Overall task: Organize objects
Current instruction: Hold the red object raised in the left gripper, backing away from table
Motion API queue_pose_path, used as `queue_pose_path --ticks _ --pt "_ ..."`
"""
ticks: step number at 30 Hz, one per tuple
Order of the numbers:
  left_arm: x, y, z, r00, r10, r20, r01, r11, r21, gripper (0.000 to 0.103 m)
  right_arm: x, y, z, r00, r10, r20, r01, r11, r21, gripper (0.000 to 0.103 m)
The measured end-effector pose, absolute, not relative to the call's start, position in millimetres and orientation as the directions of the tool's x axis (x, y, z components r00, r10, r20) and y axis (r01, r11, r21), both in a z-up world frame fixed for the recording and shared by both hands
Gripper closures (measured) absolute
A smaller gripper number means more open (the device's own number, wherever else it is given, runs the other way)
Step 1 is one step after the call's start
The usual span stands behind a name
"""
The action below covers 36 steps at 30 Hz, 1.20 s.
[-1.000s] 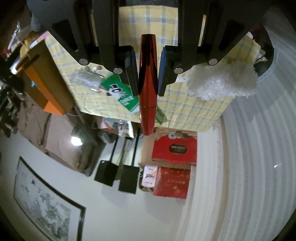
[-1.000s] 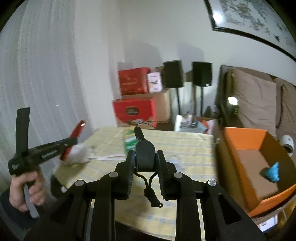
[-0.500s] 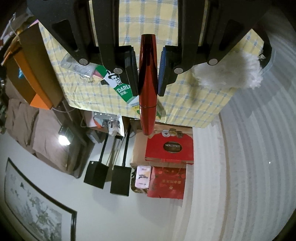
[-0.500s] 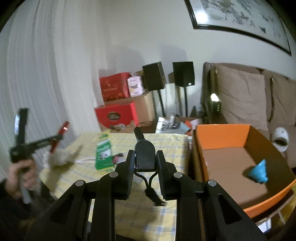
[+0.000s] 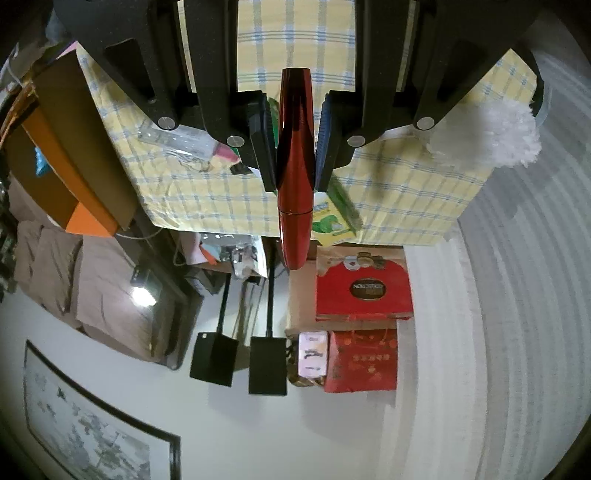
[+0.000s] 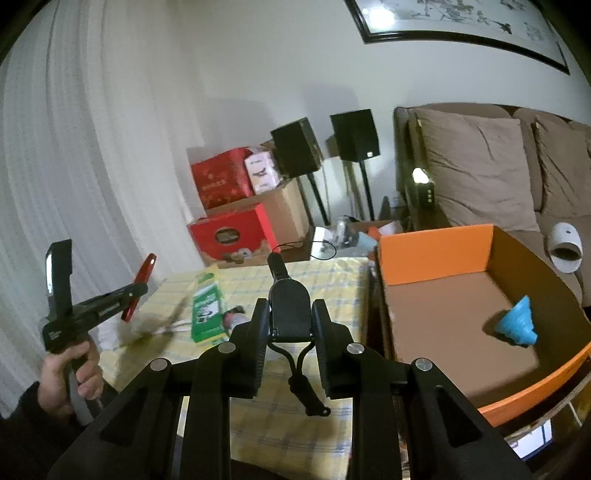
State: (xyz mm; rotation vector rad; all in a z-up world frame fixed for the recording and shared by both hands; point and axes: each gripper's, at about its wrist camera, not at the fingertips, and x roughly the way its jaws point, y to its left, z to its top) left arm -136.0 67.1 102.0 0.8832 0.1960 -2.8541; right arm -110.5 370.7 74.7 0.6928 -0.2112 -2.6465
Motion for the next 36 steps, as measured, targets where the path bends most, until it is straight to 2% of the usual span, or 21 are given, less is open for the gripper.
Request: queue_pose_path --ticks 9,36 --pt "-132.7 81.1 116.6 -0.841 -0.114 -0.530 0.163 -0.985 -0.048 0.085 -112.6 382.1 74.8 -0.812 -0.377 -0.447 0.308 -0.925 0.222 0.081" --pt "-137.5 120.8 127.9 -0.848 -0.009 -0.530 0.056 -0.996 -0.073 0.084 -114.6 424.8 76.1 -0.835 -0.328 -0.441 0.230 -0.938 0.260 0.080"
